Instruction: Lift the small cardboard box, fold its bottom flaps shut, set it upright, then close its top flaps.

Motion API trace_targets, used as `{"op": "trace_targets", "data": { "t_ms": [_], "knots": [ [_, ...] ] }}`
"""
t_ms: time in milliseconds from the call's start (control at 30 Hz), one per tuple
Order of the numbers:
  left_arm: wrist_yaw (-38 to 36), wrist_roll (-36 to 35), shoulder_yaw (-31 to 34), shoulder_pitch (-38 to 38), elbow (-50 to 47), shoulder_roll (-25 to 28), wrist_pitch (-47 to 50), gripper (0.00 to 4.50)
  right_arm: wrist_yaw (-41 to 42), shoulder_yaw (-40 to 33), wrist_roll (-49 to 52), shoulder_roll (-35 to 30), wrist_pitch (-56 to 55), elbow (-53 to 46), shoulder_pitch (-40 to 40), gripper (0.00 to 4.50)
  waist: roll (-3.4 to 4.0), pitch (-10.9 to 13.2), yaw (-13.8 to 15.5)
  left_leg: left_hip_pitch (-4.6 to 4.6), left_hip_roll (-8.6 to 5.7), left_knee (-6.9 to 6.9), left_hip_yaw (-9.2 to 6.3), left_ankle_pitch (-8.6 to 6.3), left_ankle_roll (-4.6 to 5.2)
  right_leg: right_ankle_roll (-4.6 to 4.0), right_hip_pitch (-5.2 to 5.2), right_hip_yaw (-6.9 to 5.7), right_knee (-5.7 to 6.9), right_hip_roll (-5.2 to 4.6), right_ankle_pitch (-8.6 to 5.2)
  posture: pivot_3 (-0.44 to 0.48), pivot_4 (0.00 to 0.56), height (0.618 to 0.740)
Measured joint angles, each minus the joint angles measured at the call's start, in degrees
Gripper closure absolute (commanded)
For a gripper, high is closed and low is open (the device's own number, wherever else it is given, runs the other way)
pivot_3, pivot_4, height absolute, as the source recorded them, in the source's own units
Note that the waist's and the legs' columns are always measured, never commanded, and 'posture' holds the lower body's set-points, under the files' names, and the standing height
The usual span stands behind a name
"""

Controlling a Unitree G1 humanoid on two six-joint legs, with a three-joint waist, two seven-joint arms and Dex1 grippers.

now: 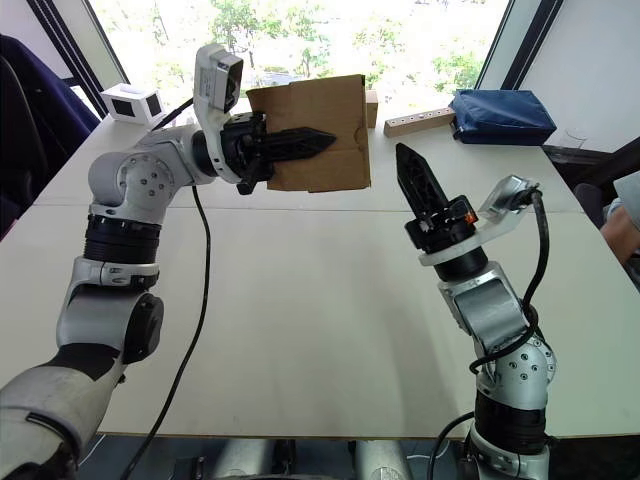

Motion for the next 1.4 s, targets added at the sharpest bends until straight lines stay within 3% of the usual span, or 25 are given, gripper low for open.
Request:
{"op": "trace_targets", "data": {
  "t_ms": [33,567,867,967,1100,1267,1400],
  "knots": [
    [0.0,0.0,0.0,0.0,0.0,0.0,0.0,4.5,-0.1,0.0,-0.2,0.0,0.0,0.0,0.0,4.41,0.0,0.0,0.0,0.0,0.0,0.0,0.0,0.0,0.0,0.0,0.0,0.0,0.0,0.0,0.0,0.0,0.15,0.74],
    [-0.8,0.6,-0.6,0.9,-0.7,0.1,0.0,4.5,1.6,6.3,-6.8,-1.6,3.0,0.4,-2.7,4.41,0.0,0.0,0.0,0.0,0.0,0.0,0.0,0.0,0.0,0.0,-0.01,0.0,0.0,0.0,0.0,0.0,0.15,0.74],
    [-3.1,3.4,-4.2,2.2,-1.5,1.9,0.9,4.5,3.0,6.1,-10.6,-5.3,5.2,-0.6,1.4,4.41,0.0,0.0,0.2,-0.03,-0.01,0.0,-0.01,0.0,0.0,-0.01,0.0,-0.01,-0.03,0.0,-0.01,0.0,0.15,0.74],
    [-4.1,11.5,-12.4,1.7,-1.7,4.1,-3.7,4.5,3.5,3.6,-8.8,-12.0,8.4,-2.7,8.4,4.41,0.0,0.0,0.3,-0.07,-0.11,0.0,0.03,0.0,0.0,-0.08,0.0,0.01,-0.07,-0.11,-0.05,0.0,0.15,0.74],
    [-4.1,21.3,-21.2,-1.2,0.0,5.4,-8.1,4.5,10.7,-1.6,-11.5,-27.5,13.9,-7.8,17.8,4.41,-0.03,0.0,0.3,-0.07,-0.22,0.04,0.04,-0.01,0.02,-0.2,0.02,0.04,-0.11,-0.21,-0.14,0.0,0.15,0.74],
    [-10.3,32.8,-34.9,-6.2,-0.2,9.1,-10.1,4.5,16.4,-6.8,-16.6,-40.0,17.5,-11.6,20.4,4.41,-0.05,0.1,0.1,-0.06,-0.15,0.0,0.0,-0.03,0.05,-0.18,0.0,0.05,-0.16,0.04,-0.2,0.0,0.15,0.74],
    [-14.7,39.7,-42.1,-9.4,-1.2,9.6,-11.4,4.5,17.9,-5.1,-20.1,-45.5,19.6,-16.7,19.4,4.41,-0.07,0.1,0.3,-0.15,-0.04,-0.01,-0.07,-0.03,0.05,-0.2,-0.09,0.04,-0.18,0.19,-0.21,0.0,0.15,0.74]
  ]
}}
